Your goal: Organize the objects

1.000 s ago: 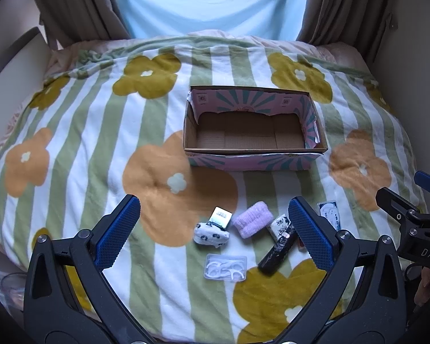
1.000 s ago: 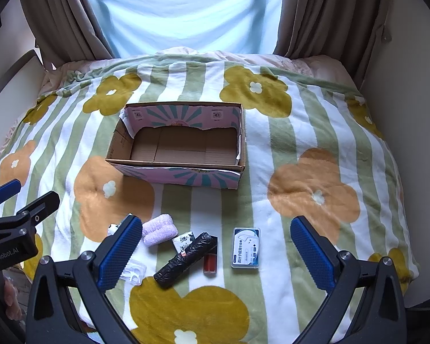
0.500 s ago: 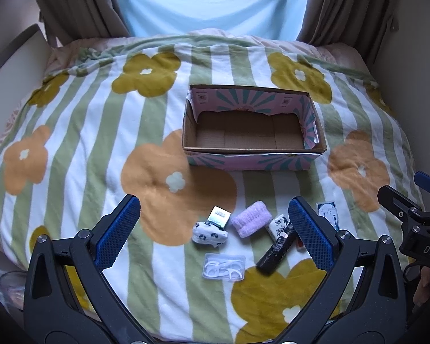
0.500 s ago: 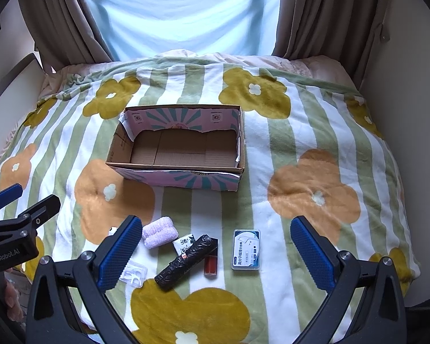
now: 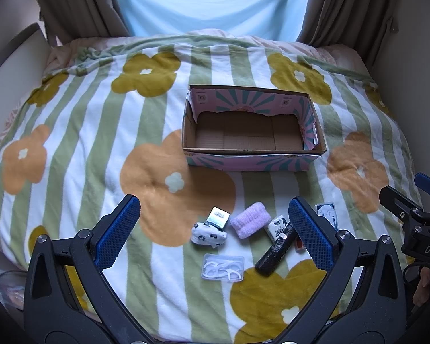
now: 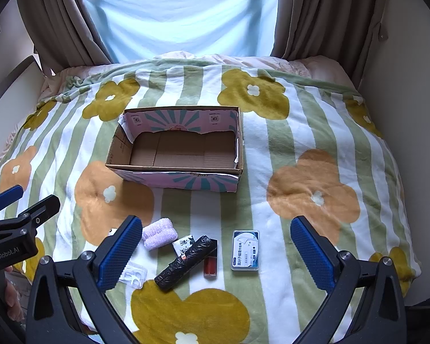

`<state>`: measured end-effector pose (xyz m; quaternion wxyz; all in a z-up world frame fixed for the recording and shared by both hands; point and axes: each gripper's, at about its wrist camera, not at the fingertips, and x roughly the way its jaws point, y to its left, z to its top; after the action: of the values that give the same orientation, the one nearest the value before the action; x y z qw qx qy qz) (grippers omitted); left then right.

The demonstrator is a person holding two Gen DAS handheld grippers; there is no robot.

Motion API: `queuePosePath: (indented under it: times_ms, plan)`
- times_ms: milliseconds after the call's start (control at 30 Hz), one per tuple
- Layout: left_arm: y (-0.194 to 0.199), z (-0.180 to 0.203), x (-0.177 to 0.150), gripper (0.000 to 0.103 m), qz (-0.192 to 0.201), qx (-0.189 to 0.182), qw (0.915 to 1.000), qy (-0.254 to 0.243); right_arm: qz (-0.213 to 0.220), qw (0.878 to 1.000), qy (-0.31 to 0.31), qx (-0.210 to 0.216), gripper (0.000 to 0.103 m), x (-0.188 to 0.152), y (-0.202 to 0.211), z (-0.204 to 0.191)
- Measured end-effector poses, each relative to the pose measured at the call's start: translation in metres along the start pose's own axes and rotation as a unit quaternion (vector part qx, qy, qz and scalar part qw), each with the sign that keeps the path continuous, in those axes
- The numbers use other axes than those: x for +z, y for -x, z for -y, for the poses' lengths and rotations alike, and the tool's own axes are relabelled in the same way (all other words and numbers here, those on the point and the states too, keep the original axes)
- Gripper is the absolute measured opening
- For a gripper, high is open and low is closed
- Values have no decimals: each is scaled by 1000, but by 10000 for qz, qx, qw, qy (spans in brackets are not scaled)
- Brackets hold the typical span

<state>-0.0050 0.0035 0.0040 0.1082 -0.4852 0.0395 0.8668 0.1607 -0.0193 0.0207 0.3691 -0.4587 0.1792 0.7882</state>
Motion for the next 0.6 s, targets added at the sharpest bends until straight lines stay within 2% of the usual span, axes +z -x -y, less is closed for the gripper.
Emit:
queuePosePath:
  times_ms: [600]
  plan:
    - [-1,-2,1,102,-9,-183,9998,-41,29,10000,-52,6,102,0,1,-1]
